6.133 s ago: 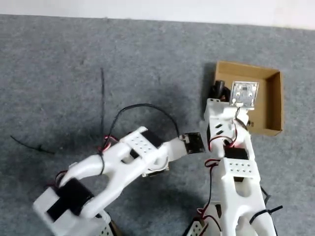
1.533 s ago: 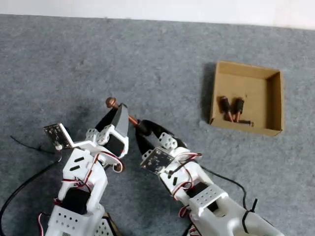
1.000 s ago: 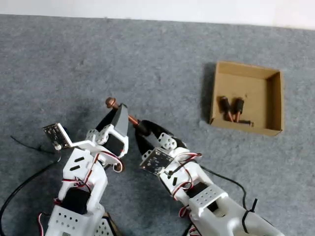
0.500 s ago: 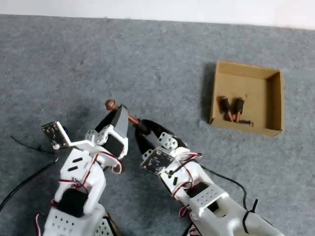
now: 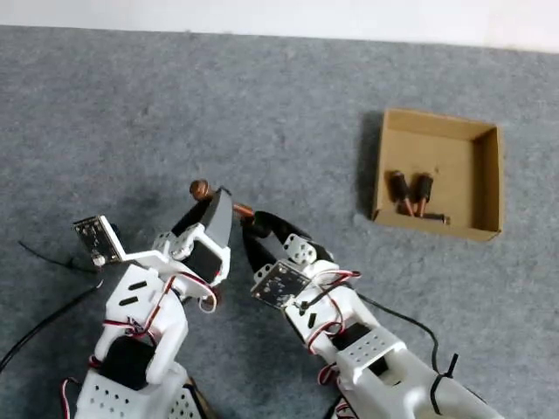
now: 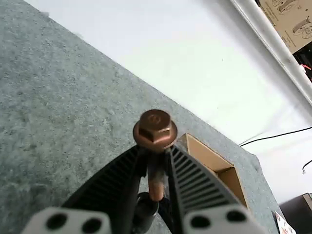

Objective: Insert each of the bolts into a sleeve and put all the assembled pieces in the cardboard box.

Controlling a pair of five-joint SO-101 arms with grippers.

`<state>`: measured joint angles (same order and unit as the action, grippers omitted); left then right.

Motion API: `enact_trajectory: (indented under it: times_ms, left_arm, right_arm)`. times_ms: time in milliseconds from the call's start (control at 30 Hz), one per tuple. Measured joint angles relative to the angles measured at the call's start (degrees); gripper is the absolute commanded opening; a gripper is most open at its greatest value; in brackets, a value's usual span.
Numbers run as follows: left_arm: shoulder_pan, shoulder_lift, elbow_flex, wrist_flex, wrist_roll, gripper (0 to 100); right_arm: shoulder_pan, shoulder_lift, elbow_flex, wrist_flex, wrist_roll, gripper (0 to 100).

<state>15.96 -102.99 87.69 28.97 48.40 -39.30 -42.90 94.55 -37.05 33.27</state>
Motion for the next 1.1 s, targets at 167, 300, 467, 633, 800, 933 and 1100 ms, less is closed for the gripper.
enact_trajectory:
  times_ms: [167,300,467,633,800,933,1100]
  left_arm:
    - [0.00,0.00,0.00,-0.18,0.00,1]
    - [0.00,0.00,0.00,-0.18,0.00,1]
    - [-0.18,0.00,0.00,0.09,0.00,1]
    - [-0.18,-0.09,-0.97,5.27,0.09,1]
    - [0.00,-0.26,-1.67,6.51,0.18,1]
    - [0.18,-0.26,-1.67,6.51,0.18,1]
    - [0.18,-0.26,-1.67,6.51,0.18,1]
  right_arm:
    - [0.00,0.00,0.00,0.00,0.00,0.5]
    - [0.62,0.00,0.00,0.00,0.00,0.5]
    - [1.49,0.00,0.00,0.00,0.00,0.5]
    - [1.49,0.00,0.00,0.09,0.18,0.5]
    - [1.49,0.00,0.00,0.09,0.18,0.5]
    - [1.49,0.00,0.00,0.09,0.18,0.5]
    - [1.49,0.00,0.00,0.09,0.18,0.5]
